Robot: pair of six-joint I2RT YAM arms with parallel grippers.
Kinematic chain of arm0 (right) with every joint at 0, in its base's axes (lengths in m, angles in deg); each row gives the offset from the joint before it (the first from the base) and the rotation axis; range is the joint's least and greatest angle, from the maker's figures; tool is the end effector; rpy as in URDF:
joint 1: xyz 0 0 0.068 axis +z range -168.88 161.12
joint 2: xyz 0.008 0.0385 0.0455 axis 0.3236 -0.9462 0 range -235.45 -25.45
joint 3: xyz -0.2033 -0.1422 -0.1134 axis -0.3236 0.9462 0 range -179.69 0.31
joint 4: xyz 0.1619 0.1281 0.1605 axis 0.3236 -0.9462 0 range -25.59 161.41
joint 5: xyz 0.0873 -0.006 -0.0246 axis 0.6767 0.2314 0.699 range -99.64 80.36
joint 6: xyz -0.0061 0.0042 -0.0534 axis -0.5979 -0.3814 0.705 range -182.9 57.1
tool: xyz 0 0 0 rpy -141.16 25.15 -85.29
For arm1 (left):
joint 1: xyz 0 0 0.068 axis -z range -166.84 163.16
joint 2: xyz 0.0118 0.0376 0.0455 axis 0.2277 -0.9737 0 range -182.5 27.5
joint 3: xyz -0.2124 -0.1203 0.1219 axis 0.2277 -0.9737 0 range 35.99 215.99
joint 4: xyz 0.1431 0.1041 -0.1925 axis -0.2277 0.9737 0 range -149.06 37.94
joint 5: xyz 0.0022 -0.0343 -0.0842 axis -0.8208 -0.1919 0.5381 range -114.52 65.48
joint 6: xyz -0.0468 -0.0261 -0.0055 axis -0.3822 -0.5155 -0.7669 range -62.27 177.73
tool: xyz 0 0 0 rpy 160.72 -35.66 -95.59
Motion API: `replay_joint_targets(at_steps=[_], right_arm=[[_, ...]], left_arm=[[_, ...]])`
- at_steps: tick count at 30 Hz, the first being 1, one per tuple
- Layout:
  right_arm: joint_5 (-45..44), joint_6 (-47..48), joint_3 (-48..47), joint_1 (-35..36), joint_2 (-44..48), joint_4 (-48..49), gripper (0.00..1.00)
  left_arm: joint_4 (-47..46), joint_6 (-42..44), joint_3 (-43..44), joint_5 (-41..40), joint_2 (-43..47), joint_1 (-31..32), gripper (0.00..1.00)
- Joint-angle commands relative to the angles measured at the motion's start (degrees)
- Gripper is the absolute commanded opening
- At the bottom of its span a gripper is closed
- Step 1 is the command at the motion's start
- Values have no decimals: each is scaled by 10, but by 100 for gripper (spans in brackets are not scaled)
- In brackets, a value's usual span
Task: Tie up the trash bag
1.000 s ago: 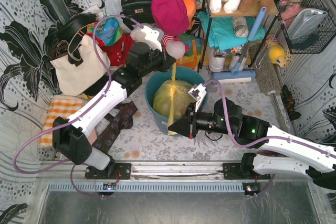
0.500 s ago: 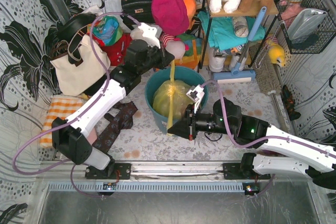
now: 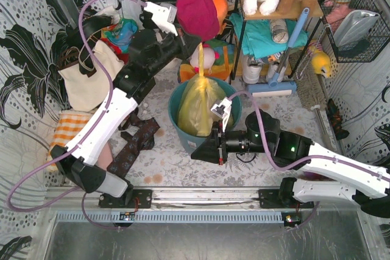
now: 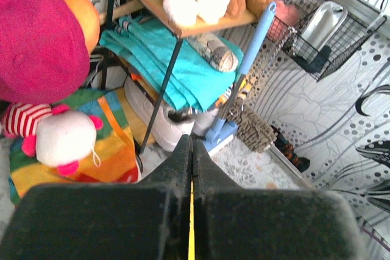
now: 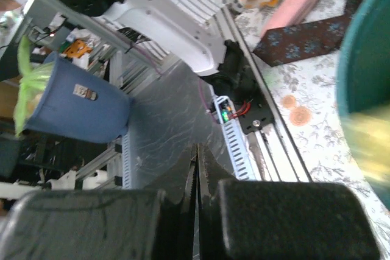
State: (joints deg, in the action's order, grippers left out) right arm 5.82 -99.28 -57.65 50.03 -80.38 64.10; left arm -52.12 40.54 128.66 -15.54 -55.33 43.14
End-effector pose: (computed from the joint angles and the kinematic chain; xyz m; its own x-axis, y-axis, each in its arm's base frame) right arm 0.0696 0.2067 0.3943 -0.6117 0.0025 -0.7910 -0.7851 0.1208 0.6075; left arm 0.2807 -0.1683 0.4820 -0.1439 -0.2541 -0.9564 0.6134 0.7355 -0.2877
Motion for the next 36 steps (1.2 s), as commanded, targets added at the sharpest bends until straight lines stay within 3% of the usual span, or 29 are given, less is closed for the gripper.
replay_joint_targets(at_steps=[1, 6, 10, 15, 19, 24, 31, 33, 36], right_arm=[[61, 11, -29, 5, 6, 6, 0], [36, 11, -24, 5, 10, -15, 0], [-83, 18, -32, 5, 43, -51, 0], [-231, 23, -67, 4, 62, -100, 39], [-297, 0, -95, 5, 49, -136, 54], [-329, -43, -109, 4, 26, -175, 54], [-308, -76, -84, 4, 12, -158, 44], [-308, -84, -76, 4, 10, -157, 44], [-313, -95, -64, 5, 11, -155, 53]], left_arm=[[-39, 19, 39, -12, -48, -6, 0], [-41, 3, 55, 4, -92, -11, 0], [-45, -2, 38, 25, -98, -11, 0], [-43, -4, 10, 40, -97, -14, 0], [-43, -10, -5, 51, -96, -15, 0], [-44, -18, -14, 59, -95, -15, 0], [-49, -24, -19, 64, -94, -15, 0], [-50, -25, -20, 65, -94, -15, 0], [-49, -25, -22, 66, -94, -15, 0]])
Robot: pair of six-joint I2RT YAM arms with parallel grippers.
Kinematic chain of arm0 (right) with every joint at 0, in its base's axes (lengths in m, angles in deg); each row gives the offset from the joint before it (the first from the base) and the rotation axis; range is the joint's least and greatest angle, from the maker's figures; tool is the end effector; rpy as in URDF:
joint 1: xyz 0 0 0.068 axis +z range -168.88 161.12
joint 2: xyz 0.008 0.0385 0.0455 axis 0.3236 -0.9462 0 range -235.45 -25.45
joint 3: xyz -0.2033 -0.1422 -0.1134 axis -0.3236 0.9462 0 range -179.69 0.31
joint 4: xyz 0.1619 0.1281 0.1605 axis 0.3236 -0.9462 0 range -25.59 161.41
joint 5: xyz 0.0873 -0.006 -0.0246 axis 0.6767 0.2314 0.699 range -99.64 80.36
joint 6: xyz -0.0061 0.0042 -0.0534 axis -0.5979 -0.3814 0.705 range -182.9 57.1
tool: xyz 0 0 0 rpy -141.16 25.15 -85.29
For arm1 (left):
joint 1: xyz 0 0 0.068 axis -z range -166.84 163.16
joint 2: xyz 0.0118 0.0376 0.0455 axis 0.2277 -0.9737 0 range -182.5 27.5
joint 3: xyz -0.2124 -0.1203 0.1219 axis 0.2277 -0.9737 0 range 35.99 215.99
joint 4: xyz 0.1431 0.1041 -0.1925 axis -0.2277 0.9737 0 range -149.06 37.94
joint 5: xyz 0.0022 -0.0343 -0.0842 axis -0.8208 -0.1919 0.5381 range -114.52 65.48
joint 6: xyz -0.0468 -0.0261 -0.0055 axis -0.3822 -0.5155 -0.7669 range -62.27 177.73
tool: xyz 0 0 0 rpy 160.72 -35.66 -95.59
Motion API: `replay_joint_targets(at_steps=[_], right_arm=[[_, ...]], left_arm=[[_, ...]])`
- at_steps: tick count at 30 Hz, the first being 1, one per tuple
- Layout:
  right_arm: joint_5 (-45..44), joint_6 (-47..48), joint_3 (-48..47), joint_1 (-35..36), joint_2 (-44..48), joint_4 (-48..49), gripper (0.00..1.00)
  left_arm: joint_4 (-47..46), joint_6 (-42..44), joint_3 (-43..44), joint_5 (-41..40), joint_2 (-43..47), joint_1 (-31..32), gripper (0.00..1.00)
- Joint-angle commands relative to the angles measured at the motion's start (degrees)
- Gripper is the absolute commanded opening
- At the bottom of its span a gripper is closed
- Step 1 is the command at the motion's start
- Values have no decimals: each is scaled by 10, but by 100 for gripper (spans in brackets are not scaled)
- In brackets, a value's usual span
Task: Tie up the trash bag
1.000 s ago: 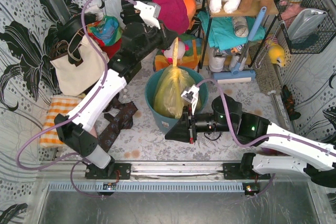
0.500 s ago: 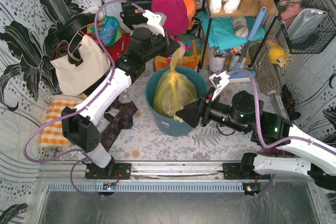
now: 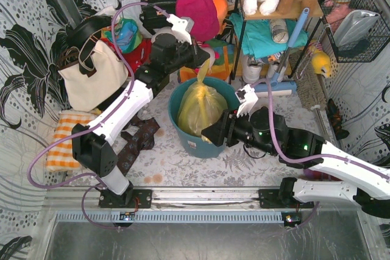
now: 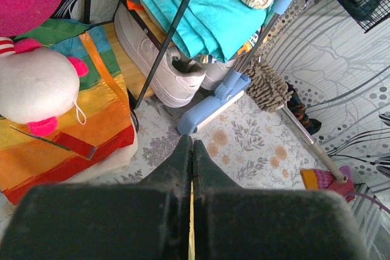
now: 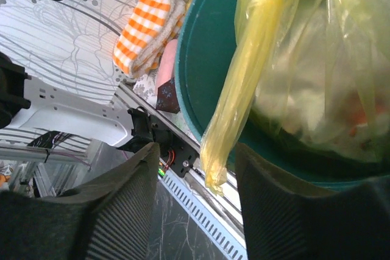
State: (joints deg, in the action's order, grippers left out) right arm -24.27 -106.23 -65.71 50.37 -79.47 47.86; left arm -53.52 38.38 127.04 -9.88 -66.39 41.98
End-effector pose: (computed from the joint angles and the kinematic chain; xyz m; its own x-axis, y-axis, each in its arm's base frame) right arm 0.0788 0.1824 0.4150 -0.6123 0.2578 -0.7474 -0.5458 0.5462 0.6355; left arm 0.3400 -0.1972 0.4090 -0.3476 -0.1747 -0.9212 0.6043 0.7094 -0.3626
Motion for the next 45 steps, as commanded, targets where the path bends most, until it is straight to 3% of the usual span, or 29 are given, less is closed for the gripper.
replay_joint_targets(at_steps=[1, 6, 14, 29, 32, 37, 45], right_arm=[[-12, -28, 21, 1, 3, 10, 55], [-10, -33, 30, 2, -1, 19, 56], [13, -38, 49, 1, 2, 75, 39], [-35, -52, 73, -12, -23, 102, 47], [-20, -52, 71, -23, -28, 109, 39], [10, -50, 64, -38, -38, 121, 1], [61, 37, 81, -39, -9, 216, 0]], left_arm=[[-35, -3, -7, 10, 16, -3, 0], [-36, -5, -10, 10, 17, -3, 0], [-44, -11, -23, 12, 23, -5, 0], [-55, -19, -32, 19, 23, -7, 0], [-56, -18, -32, 20, 22, -7, 0], [-60, -16, -35, 20, 21, -7, 0], [-83, -4, -35, 2, 13, -12, 0]])
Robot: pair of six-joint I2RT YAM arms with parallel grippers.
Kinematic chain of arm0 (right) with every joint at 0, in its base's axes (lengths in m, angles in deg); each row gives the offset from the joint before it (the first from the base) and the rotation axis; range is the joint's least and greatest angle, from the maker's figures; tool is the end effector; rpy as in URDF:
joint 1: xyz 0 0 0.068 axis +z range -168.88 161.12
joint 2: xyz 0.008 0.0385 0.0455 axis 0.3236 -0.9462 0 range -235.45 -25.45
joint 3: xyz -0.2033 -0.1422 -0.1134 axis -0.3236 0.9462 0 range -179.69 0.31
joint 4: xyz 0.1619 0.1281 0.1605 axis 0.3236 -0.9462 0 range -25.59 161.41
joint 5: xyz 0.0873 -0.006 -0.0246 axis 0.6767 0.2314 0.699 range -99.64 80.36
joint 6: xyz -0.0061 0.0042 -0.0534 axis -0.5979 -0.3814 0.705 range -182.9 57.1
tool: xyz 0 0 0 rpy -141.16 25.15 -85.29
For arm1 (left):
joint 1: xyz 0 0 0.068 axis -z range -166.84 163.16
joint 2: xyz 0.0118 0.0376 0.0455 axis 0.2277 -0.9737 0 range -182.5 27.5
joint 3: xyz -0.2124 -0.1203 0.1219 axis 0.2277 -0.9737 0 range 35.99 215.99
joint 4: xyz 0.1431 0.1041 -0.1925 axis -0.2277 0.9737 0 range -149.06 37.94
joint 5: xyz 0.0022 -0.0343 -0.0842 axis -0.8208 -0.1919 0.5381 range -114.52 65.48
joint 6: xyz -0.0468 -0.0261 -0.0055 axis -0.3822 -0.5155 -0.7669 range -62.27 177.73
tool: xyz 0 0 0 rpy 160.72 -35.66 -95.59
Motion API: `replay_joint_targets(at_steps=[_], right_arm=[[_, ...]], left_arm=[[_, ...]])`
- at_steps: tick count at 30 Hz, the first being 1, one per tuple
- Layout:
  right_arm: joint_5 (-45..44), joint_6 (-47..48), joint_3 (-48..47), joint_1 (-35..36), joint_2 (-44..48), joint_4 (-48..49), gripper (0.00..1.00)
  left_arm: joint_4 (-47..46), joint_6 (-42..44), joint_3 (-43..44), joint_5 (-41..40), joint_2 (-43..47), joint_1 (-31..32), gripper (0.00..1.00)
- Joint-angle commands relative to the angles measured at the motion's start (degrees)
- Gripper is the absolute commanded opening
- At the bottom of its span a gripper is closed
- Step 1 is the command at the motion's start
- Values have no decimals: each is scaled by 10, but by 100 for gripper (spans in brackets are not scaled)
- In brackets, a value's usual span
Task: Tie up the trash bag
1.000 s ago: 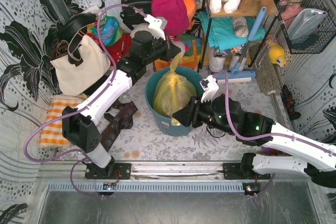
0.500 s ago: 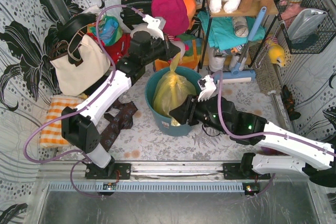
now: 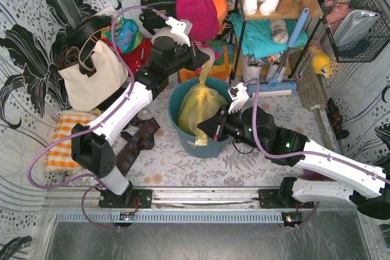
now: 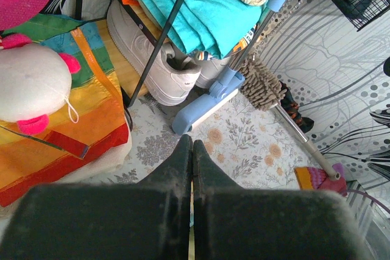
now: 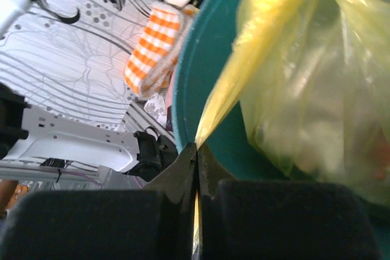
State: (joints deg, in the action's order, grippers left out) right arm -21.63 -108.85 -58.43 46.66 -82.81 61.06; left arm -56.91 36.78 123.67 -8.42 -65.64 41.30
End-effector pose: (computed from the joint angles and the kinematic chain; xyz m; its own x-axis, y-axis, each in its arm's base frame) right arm 0.1015 0.2051 0.3847 -0.6238 0.3267 -0.7101 -0.5136 0.5135 0.6874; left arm 0.3405 -0.1932 0.3993 -0.3578 -0.1983 -0.9125 0.6077 0.6925 -0.3888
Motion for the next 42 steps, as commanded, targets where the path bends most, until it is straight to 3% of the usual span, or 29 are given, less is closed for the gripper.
replay_joint_targets(at_steps=[1, 8, 11, 19, 24, 28, 34, 38, 39, 41, 42], right_arm=[[53, 86, 5, -2, 25, 94, 0], [138, 288, 25, -1, 33, 184, 0], [135, 360, 36, -1, 45, 215, 0], [240, 624, 93, -1, 75, 271, 0], [294, 808, 95, -1, 70, 222, 0], [329, 894, 89, -1, 71, 188, 0], [362, 910, 73, -1, 82, 150, 0], [280, 834, 69, -1, 86, 180, 0], [241, 788, 58, -1, 82, 189, 5], [144, 694, 35, -1, 73, 197, 35], [87, 641, 26, -1, 68, 198, 42]], left_arm=[[-49, 17, 3, -18, 1, -5, 0], [-43, 48, 33, -36, -39, -6, 0], [-51, 53, 28, -37, -45, -6, 0], [-61, 71, 6, -47, -51, -6, 0], [-65, 74, -2, -47, -51, -5, 0], [-66, 78, 2, -48, -57, -5, 0], [-52, 77, 22, -59, -74, -5, 0], [-54, 71, 21, -50, -71, -5, 0], [-54, 71, 19, -50, -68, -5, 0], [-55, 71, 14, -50, -62, -5, 0], [-55, 71, 12, -50, -58, -5, 0]])
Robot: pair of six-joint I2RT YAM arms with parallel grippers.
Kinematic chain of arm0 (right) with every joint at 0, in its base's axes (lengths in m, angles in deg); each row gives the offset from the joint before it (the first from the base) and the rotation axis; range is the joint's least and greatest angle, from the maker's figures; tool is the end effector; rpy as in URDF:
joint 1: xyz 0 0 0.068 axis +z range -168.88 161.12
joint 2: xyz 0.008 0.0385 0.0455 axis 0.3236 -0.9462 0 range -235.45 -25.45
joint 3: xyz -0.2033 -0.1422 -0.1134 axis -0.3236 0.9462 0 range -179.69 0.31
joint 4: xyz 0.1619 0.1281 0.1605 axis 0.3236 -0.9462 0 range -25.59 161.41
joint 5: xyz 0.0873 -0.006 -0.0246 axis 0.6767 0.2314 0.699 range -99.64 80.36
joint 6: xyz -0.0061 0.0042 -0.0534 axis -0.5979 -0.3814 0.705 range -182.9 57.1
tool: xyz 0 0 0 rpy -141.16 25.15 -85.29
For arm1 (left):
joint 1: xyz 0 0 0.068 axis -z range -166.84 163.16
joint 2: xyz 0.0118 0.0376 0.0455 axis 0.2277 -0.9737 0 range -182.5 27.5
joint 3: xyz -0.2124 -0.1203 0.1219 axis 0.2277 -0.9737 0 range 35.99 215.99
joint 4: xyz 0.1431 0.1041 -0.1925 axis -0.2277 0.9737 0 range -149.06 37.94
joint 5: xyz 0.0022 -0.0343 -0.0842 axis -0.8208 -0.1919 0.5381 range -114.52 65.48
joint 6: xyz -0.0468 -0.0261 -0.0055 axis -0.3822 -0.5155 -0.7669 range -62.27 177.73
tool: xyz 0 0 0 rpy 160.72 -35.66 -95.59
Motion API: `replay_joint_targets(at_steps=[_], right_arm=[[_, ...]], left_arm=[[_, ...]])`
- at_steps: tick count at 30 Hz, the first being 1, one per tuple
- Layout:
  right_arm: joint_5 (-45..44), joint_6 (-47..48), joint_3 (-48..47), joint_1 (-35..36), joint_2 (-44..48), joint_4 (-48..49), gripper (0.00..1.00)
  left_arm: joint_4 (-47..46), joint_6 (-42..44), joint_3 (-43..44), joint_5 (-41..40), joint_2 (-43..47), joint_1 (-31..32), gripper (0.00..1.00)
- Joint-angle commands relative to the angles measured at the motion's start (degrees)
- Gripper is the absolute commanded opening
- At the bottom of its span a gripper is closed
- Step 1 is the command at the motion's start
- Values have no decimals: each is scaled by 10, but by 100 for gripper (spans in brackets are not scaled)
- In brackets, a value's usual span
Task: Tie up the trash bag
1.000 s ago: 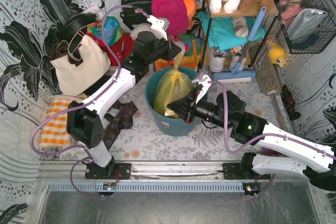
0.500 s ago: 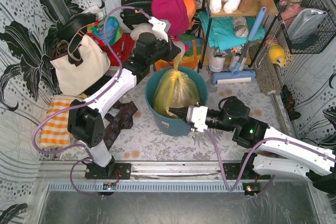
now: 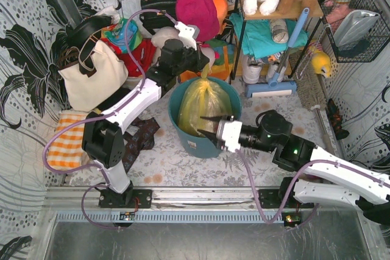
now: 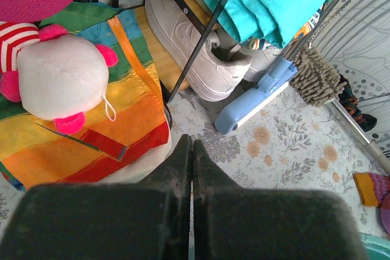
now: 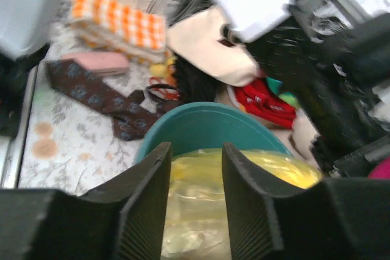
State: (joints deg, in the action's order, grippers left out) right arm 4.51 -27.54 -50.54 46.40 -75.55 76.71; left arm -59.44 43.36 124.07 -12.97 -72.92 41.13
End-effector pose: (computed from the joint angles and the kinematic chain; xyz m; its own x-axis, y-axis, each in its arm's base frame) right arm 0.0770 0.1879 0.3906 0.6045 -0.0289 -0.7961 -0.7757 0.2060 -0.5965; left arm 0.3734 -0.2063 0.3569 -0.3343 -0.0979 -0.9374 0.5672 0.7734 -0.2830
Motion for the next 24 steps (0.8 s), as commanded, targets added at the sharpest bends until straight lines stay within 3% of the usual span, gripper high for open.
replay_joint_targets(at_steps=[1, 5, 9, 13, 17, 18, 24], right_arm=[[-231, -229, -66, 1, -10, 31, 46], [-359, -451, -112, 1, -30, -83, 58], [-364, -673, -125, 1, -48, -166, 63], [-333, -806, -121, 1, -70, -186, 67], [-299, -858, -113, 1, -97, -172, 70], [-295, -867, -112, 1, -104, -169, 68], [-276, -876, -104, 1, -118, -137, 28]], left_arm=[[-29, 5, 6, -4, 18, -4, 0], [-29, 4, -3, 2, 32, -3, 0], [-34, -1, -16, 17, 53, -3, 0], [-52, -10, -41, 33, 84, -3, 0], [-69, -18, -66, 42, 112, -3, 0], [-71, -19, -70, 43, 118, -3, 0], [-71, -18, -80, 46, 129, -3, 0]])
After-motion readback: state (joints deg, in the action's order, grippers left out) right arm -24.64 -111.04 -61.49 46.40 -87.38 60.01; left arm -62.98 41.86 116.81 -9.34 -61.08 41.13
